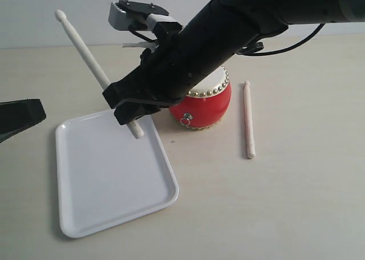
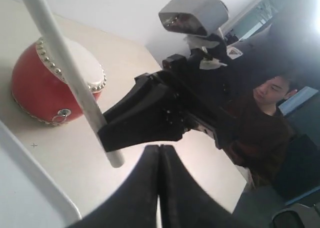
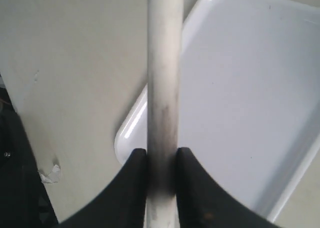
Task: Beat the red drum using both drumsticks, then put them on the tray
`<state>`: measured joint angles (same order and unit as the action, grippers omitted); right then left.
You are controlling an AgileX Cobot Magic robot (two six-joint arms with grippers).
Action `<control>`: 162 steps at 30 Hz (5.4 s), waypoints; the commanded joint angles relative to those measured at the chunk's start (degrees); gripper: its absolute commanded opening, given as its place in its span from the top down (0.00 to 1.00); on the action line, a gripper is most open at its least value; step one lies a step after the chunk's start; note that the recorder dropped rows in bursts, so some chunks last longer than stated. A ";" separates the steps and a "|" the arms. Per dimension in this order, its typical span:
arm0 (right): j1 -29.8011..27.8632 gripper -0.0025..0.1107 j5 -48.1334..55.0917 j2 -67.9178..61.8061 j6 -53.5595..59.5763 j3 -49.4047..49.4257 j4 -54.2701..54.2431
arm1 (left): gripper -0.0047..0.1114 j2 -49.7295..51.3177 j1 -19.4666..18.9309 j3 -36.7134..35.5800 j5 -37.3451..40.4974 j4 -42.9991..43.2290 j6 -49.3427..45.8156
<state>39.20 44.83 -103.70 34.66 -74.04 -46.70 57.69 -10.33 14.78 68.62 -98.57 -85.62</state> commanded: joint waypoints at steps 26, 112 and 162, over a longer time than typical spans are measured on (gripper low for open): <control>6.12 0.98 1.30 -1.13 10.18 0.04 -25.36 | 0.45 0.88 -0.52 -0.10 -7.61 -1.37 5.02; 11.49 0.98 -7.08 -4.19 11.25 1.09 -26.24 | 0.55 6.22 2.00 -0.08 -13.47 -1.37 13.89; 12.80 0.98 -10.47 -5.64 11.21 1.09 -26.82 | 0.56 6.31 2.00 -0.08 -14.70 -1.37 14.68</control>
<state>51.90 34.52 -109.46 45.38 -73.15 -73.36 63.89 -8.46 14.74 54.05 -99.36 -71.40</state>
